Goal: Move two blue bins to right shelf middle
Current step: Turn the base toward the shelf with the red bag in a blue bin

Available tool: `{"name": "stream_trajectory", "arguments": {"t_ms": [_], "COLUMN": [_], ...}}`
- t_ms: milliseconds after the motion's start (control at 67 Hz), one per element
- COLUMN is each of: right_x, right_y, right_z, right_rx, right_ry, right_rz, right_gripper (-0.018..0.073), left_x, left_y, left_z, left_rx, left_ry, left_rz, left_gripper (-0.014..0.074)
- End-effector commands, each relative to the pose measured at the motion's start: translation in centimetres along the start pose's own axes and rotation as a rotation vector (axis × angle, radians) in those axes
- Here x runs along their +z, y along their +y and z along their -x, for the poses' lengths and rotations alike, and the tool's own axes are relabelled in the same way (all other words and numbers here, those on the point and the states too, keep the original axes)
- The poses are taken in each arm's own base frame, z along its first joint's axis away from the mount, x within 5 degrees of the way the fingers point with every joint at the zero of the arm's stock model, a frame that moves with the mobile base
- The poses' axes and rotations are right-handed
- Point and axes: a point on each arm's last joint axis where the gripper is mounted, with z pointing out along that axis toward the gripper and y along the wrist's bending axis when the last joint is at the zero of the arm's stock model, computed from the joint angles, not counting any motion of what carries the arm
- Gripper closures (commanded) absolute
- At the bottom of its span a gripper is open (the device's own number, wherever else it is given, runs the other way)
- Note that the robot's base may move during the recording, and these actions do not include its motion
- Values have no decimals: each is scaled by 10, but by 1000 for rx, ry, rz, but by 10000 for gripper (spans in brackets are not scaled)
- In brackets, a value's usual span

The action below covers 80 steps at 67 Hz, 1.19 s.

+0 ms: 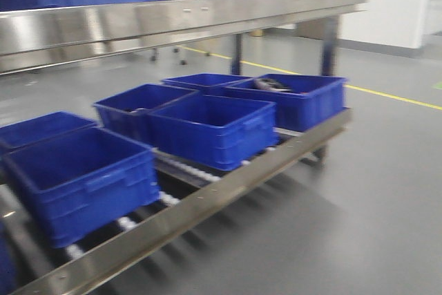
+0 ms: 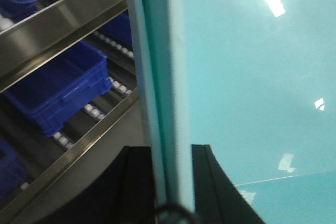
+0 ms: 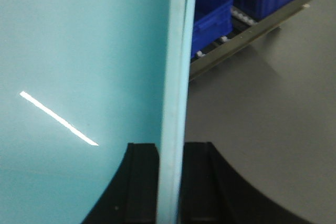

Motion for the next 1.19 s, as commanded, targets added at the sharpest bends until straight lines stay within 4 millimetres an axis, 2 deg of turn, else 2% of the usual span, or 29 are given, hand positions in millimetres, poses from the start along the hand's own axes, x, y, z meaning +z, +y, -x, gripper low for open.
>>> {"name": "stream_trajectory", "arguments": {"t_ms": [0,1179], "right_x": [-13,-13], "right_y": [0,0], "right_z": [12,12], "right_rx": [-10,-10], "right_ry": [-120,-120], "right_rz": [39,39], "right_gripper": [721,721], "left_x": [-13,-13], "left_y": [-1,-1], "left_z": [12,12], "left_rx": [24,24], "left_ry": [-118,-118], "left_rz": [-41,-41], "left_gripper": [707,707]}}
